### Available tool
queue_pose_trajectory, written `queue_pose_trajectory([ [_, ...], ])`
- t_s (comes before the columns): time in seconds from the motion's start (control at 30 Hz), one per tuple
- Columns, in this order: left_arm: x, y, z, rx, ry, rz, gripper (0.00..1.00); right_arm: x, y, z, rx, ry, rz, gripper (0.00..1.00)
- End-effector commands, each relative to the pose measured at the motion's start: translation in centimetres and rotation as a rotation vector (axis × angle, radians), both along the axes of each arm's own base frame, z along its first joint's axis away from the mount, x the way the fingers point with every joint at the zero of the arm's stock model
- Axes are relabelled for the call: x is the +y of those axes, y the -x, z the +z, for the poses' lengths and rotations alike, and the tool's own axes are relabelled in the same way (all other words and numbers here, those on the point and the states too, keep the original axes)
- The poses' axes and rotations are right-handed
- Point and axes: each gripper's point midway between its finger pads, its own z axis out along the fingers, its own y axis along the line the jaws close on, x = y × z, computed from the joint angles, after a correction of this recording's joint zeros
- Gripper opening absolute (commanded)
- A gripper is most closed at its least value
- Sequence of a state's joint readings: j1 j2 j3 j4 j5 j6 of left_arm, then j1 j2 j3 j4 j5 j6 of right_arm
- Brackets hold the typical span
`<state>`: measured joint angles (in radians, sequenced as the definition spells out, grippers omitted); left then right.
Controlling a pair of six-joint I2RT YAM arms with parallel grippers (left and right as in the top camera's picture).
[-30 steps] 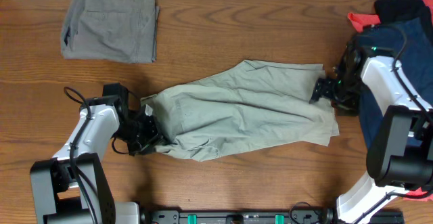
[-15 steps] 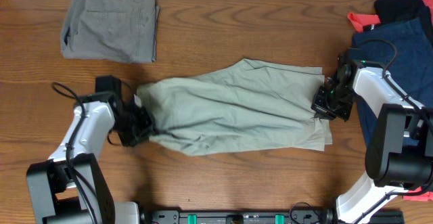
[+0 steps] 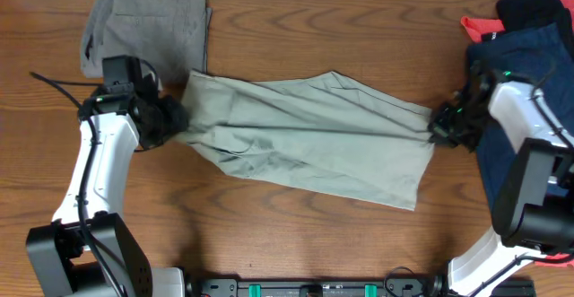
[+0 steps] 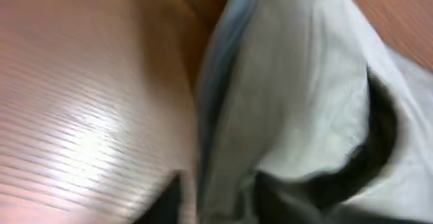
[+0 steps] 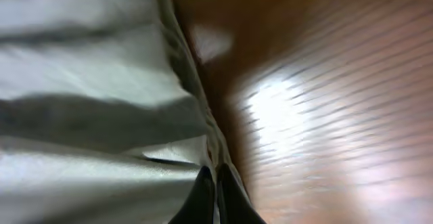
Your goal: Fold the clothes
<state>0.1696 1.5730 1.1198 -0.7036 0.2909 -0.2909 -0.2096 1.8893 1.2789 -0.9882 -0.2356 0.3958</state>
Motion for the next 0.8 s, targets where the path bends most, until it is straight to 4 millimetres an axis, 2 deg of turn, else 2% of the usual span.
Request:
queue_pose_trajectory([
  [0.0, 1.8, -0.4, 0.5, -0.006, -0.073, 0.037, 1.0, -2.3, -1.4, 2.3, -0.054, 0.066, -0.004, 0.03],
  [0.1, 1.6, 0.3, 0.3, 0.026, -0.067, 0.037, 0.98, -2.3, -1.3, 3.4, -0.046, 0.063, 0.029, 0.16],
  [0.27, 1.0, 1.9, -0.1, 0.088, -0.041, 0.03, 0.98, -2.5, -1.1, 4.3, -0.036, 0.072, 0.061, 0.66],
  [0.33, -0.1, 2.8, -0.1, 0.122, 0.013, 0.01, 0.98, -2.4, -1.0, 4.4, -0.031, 0.069, 0.063, 0.79],
  [0.53, -3.1, 5.2, -0.4, 0.214, 0.066, -0.089, 0.98, -1.6, -1.0, 4.4, -0.026, 0.064, 0.087, 0.92],
  [0.77, -7.4, 6.2, -1.2, 0.246, 0.111, -0.162, 0.98, 0.0, -1.2, 4.4, -0.03, 0.064, 0.132, 0.95],
])
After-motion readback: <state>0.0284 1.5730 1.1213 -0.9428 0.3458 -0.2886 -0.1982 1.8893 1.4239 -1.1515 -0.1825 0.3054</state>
